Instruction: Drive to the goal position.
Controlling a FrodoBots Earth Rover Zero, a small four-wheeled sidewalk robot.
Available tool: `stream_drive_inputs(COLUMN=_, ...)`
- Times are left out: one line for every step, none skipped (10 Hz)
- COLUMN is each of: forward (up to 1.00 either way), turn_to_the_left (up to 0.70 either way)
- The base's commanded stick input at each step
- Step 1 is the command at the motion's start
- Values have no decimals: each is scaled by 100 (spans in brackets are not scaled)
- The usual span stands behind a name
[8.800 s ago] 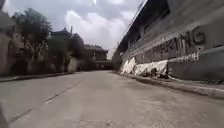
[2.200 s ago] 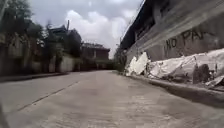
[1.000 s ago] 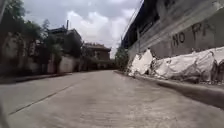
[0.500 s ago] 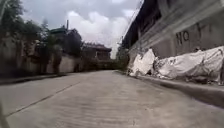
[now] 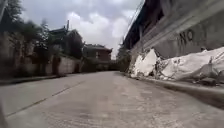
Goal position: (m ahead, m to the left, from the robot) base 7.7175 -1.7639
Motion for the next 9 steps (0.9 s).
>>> stream_drive_inputs(forward=50, turn_to_the_left=1)
stream_drive_inputs(forward=50, turn_to_the_left=1)
stream_drive_inputs(forward=50, turn_to_the_left=1)
stream_drive_inputs(forward=50, turn_to_the_left=1)
stream_drive_inputs(forward=50, turn_to_the_left=1)
stream_drive_inputs(forward=50, turn_to_the_left=1)
stream_drive_inputs(forward=50, turn_to_the_left=1)
stream_drive_inputs(forward=50, turn_to_the_left=1)
stream_drive_inputs(forward=50, turn_to_the_left=1)
